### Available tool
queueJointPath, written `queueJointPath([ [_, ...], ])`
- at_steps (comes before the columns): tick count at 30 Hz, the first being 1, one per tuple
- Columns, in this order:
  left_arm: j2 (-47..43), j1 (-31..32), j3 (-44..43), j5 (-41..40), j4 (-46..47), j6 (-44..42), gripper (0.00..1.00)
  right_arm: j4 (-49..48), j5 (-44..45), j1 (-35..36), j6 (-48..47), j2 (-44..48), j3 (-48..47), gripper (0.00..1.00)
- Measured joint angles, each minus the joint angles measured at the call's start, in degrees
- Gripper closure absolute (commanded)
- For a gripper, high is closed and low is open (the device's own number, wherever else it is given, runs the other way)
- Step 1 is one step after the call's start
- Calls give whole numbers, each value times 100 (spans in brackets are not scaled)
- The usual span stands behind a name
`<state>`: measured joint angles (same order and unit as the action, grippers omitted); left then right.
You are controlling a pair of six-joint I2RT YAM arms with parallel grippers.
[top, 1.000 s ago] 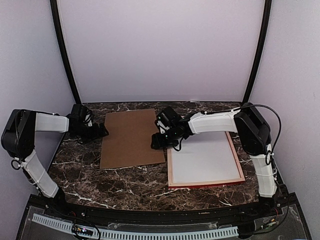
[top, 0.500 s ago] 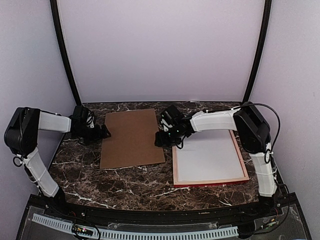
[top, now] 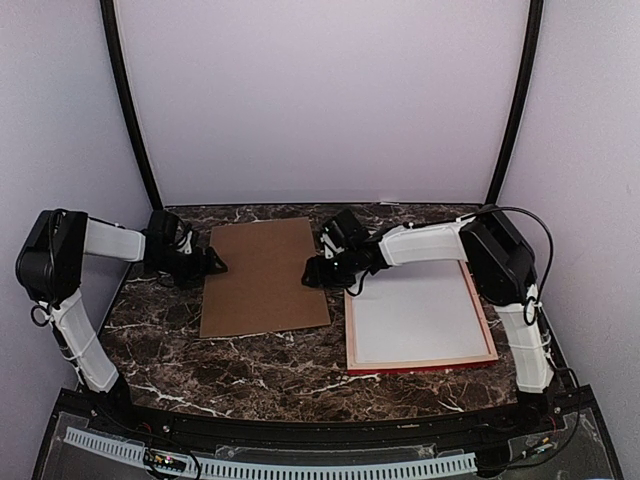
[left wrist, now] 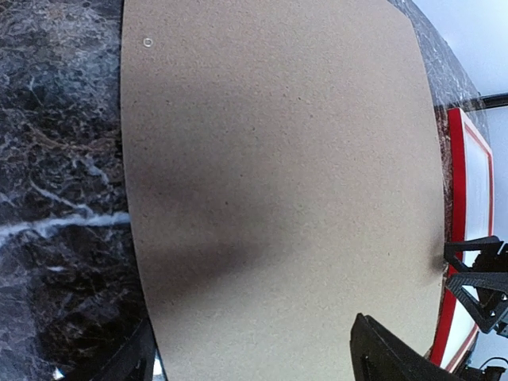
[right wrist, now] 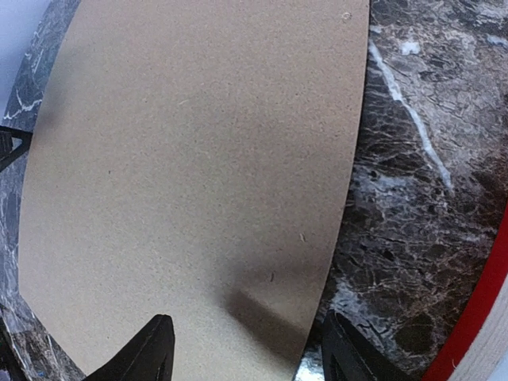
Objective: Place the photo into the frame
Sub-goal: Pick up the backboard from the center of the board.
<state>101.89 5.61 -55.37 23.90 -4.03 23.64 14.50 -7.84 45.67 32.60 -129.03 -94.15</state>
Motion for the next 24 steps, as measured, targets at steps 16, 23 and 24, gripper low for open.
queueJointPath([
  [16,-157,-234,601,1152,868,680,19,-1029,-260,-127,332,328,898,39],
  [23,-802,-256,706,1427,890,896,19,-1073,-256,-133,315,407,1025,39],
  [24,-894,-256,706,1462,916,922,19,-1080,-256,-133,306,411,1036,39],
])
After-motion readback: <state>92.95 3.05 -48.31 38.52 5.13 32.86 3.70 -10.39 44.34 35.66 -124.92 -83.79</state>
